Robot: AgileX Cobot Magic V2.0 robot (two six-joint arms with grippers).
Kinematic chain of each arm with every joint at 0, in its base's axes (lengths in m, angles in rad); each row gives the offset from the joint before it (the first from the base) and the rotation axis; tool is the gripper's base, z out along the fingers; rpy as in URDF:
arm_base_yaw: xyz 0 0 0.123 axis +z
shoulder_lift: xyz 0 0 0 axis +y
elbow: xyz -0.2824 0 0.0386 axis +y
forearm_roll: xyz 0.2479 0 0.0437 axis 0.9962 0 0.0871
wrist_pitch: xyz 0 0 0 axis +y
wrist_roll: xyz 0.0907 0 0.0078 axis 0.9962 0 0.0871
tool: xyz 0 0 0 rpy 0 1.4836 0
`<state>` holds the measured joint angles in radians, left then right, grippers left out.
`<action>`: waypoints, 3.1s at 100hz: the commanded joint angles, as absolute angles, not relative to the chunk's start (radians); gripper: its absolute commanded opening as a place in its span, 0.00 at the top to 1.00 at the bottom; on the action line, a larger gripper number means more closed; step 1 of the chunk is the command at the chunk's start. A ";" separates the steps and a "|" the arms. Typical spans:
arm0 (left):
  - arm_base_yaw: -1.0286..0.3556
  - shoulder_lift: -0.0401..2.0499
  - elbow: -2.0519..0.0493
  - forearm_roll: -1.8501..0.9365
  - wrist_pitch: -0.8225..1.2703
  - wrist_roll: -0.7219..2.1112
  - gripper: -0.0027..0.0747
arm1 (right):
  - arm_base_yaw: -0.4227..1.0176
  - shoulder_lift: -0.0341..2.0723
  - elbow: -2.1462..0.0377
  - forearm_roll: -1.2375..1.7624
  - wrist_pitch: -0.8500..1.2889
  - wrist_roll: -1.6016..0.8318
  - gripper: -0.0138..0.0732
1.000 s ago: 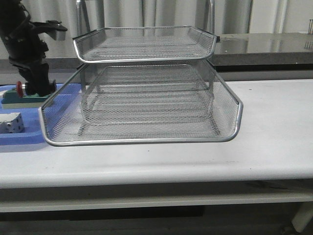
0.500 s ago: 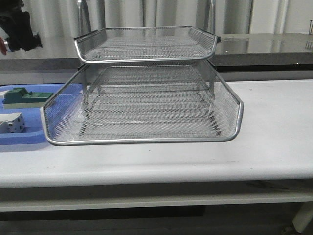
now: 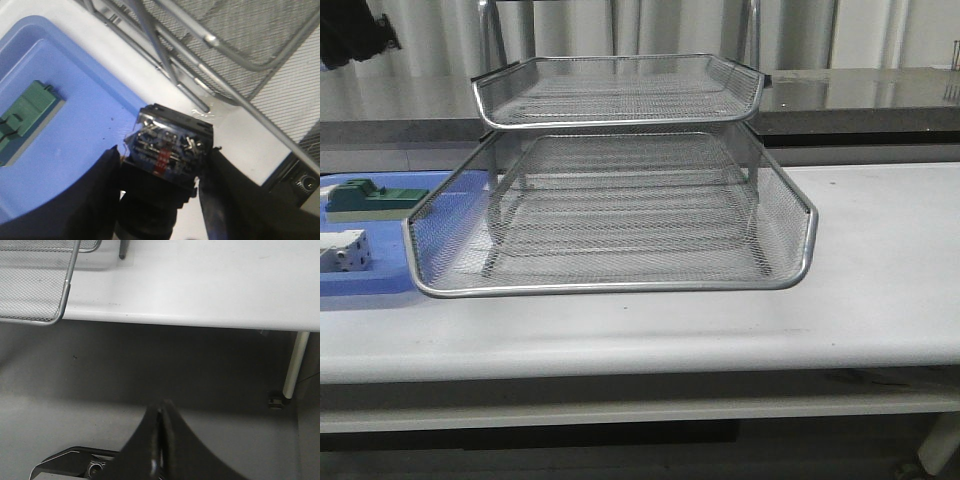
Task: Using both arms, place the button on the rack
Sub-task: 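Lift the red push-button switch and carry it over the pulled-out tray, then lower the switch into the middle tray and open the left gripper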
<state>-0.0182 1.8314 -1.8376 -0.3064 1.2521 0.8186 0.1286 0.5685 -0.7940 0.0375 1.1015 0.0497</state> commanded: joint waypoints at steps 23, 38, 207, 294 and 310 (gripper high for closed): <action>-0.161 1.723 -1.750 -0.366 1.273 0.808 0.83 | 0.123 0.571 -0.829 0.031 1.050 0.045 0.92; -0.276 1.723 -1.747 -0.366 1.273 0.810 0.83 | 0.123 0.571 -0.829 0.031 1.050 0.045 0.92; -0.550 1.908 -1.747 -0.303 1.108 0.820 0.38 | 0.123 0.571 -0.829 0.031 1.050 0.045 0.92; -0.515 1.712 -1.854 -0.290 1.274 0.636 0.38 | 0.123 0.571 -0.829 0.031 1.050 0.045 0.92; -0.440 1.627 -1.827 -0.292 1.274 0.599 0.39 | 0.123 0.571 -0.829 0.031 1.050 0.045 0.92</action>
